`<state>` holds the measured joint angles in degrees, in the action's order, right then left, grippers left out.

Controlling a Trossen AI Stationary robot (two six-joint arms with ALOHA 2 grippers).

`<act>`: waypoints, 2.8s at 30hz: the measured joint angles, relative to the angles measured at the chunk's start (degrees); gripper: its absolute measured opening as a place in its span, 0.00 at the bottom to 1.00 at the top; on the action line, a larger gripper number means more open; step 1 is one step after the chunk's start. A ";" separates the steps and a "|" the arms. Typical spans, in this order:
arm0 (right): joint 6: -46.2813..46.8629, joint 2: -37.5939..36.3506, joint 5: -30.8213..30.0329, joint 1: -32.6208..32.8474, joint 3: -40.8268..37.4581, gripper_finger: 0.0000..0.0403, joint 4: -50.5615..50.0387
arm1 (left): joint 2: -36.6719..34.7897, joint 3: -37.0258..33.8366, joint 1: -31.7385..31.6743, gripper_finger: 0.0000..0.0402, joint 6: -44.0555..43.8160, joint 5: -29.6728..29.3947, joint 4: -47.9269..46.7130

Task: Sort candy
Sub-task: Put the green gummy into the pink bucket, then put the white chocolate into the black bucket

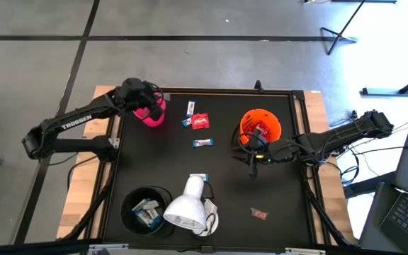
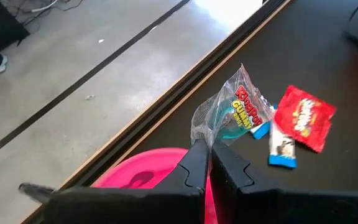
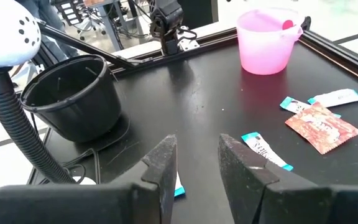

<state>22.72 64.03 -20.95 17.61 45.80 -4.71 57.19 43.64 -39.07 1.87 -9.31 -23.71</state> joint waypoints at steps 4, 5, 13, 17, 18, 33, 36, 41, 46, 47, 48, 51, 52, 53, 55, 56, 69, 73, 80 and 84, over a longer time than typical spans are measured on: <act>1.08 0.02 -0.02 0.00 0.01 0.29 -0.10 | -0.31 -0.52 -1.43 0.00 0.02 0.37 0.01; 1.07 0.01 -0.02 0.02 0.00 0.29 -0.15 | -0.55 -0.66 -1.71 0.00 0.00 0.81 0.14; 1.07 0.01 -0.51 0.00 0.00 0.29 -0.18 | -2.07 -1.08 -2.85 0.00 -0.12 4.12 2.95; 1.07 0.02 -0.50 0.00 0.00 0.29 -0.18 | -2.19 -1.26 -2.98 0.00 -0.24 4.09 2.87; 1.07 0.01 -0.50 0.00 0.00 0.29 -0.18 | -2.19 -1.46 -2.96 0.00 -0.26 4.09 2.95; 1.05 0.02 -0.52 0.00 0.00 0.29 -0.20 | -8.33 -9.37 -6.52 0.00 -3.74 4.42 7.19; 1.05 0.01 -0.52 0.00 0.00 0.29 -0.20 | -8.61 -9.47 -7.43 0.00 -4.44 4.42 5.69; 1.05 0.02 -0.52 0.02 0.00 0.29 -0.18 | -8.59 -9.47 -8.84 0.00 -4.83 4.31 2.69; 1.05 0.00 -0.52 0.04 0.00 0.29 -0.15 | -8.44 -9.47 -10.36 0.01 -6.22 2.54 -0.36; 1.03 0.02 -0.52 0.04 0.00 0.29 -0.15 | -8.44 -9.47 -10.61 0.03 -6.30 1.68 -1.13; 1.04 0.01 -0.52 0.04 0.00 0.29 -0.15 | -8.44 -9.47 -10.78 0.04 -6.36 1.21 -1.99; 1.03 0.01 -0.52 0.04 0.00 0.29 -0.17 | -8.44 -9.47 -10.96 0.12 -6.27 1.27 -3.04; 1.03 0.02 -0.52 0.03 0.00 0.29 -0.17 | -8.44 -9.47 -10.95 0.15 -6.02 1.89 -2.92; 1.03 0.01 -0.53 0.01 0.00 0.29 -0.15 | -8.44 -9.47 -10.93 0.18 -5.63 2.71 -2.87; 1.03 0.00 -0.59 0.00 0.00 0.29 -0.15 | -8.44 -9.45 -10.91 0.24 -4.79 3.49 -2.87; 1.03 0.02 -0.61 0.00 0.00 0.29 -0.15 | -8.45 -9.31 -10.91 0.27 -4.74 3.56 -2.91; 0.81 0.02 -0.69 0.00 0.00 0.29 -0.26 | -8.46 -3.18 2.17 0.39 -0.91 25.02 5.19; 0.90 0.02 -0.60 0.00 -0.01 0.29 -0.33 | -7.41 -3.18 12.43 0.39 0.20 23.87 5.52; 1.03 0.00 -0.54 0.00 -0.02 0.29 -0.33 | -0.32 -3.18 31.82 0.39 -0.17 17.10 5.29; 1.03 0.02 -0.54 0.00 0.00 0.29 -0.31 | 5.83 -3.16 39.58 0.39 -0.29 11.92 6.16</act>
<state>23.75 64.05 -21.49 17.61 45.80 -5.02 63.01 40.48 0.52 1.57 2.61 -17.55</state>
